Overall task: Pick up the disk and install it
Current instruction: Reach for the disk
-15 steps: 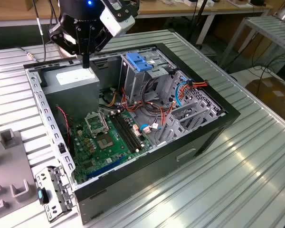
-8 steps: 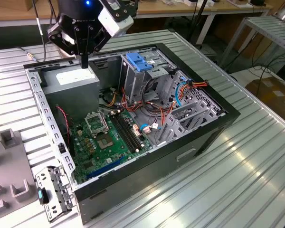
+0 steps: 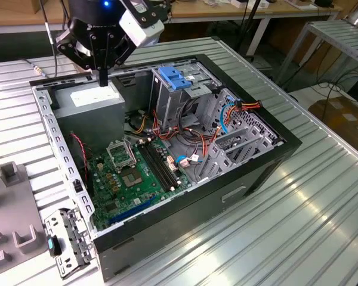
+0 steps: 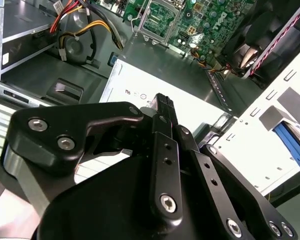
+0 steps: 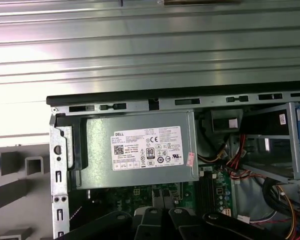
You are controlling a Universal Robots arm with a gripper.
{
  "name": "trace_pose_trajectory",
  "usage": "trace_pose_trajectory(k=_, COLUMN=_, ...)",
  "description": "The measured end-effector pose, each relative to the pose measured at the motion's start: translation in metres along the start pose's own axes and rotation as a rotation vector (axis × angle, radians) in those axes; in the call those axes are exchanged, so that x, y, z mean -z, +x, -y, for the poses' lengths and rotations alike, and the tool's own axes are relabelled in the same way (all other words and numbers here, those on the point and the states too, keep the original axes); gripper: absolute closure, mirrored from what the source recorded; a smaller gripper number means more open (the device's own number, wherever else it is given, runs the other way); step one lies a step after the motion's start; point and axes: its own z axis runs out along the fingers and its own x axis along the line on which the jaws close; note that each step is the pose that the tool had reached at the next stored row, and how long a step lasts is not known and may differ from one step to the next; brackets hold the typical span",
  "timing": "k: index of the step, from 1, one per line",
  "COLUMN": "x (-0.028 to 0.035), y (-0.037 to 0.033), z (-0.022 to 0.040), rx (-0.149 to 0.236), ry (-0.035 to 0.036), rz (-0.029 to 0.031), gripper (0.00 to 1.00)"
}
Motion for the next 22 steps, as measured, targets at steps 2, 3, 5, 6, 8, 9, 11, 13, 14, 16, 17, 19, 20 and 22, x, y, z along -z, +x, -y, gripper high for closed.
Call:
trace_pose_trajectory(k=2, x=0.0, y=0.0008, z=0.0001, rx=0.0, ry=0.0, rz=0.0, gripper=0.89)
trace_pose_trajectory(k=3, x=-0.0001, y=0.0012, z=0.0001, rx=0.0, ry=-0.0001, rz=0.0001, gripper=0.89)
trace_pose_trajectory(k=5, x=-0.0002, y=0.0024, z=0.0002, rx=0.0, ry=-0.0001, rz=0.0, gripper=0.89)
trace_pose_trajectory(k=6, x=-0.0002, y=0.0031, z=0.0003, rx=0.0, ry=0.0, rz=0.0, gripper=0.89)
trace_pose_trajectory(k=8, x=-0.0002, y=0.0045, z=0.0003, rx=0.0, ry=0.0, rz=-0.0001, gripper=0.89)
trace_pose_trajectory(k=9, x=-0.0002, y=0.0057, z=0.0004, rx=0.0, ry=-0.0001, rz=0.0, gripper=0.89)
trace_pose_trajectory(k=11, x=-0.0002, y=0.0067, z=0.0005, rx=0.0, ry=0.0, rz=0.0, gripper=0.89)
trace_pose_trajectory(k=13, x=-0.0003, y=0.0078, z=0.0006, rx=0.0, ry=-0.0001, rz=0.0, gripper=0.89)
trace_pose_trajectory(k=14, x=-0.0003, y=0.0083, z=0.0006, rx=0.0, ry=0.0, rz=-0.0001, gripper=0.89)
trace_pose_trajectory(k=16, x=-0.0003, y=0.009, z=0.0007, rx=0.0, ry=0.0, rz=-0.0001, gripper=0.89)
trace_pose_trajectory(k=17, x=-0.0003, y=0.0094, z=0.0007, rx=0.0, ry=0.0, rz=-0.0001, gripper=0.89)
trace_pose_trajectory(k=19, x=-0.0004, y=0.0102, z=0.0008, rx=0.0, ry=0.0, rz=-0.0002, gripper=0.89)
trace_pose_trajectory(k=20, x=-0.0004, y=0.0108, z=0.0008, rx=0.0, ry=0.0, rz=-0.0002, gripper=0.89)
trace_pose_trajectory(k=22, x=-0.0005, y=0.0121, z=0.0009, rx=0.0, ry=0.0, rz=-0.0003, gripper=0.89)
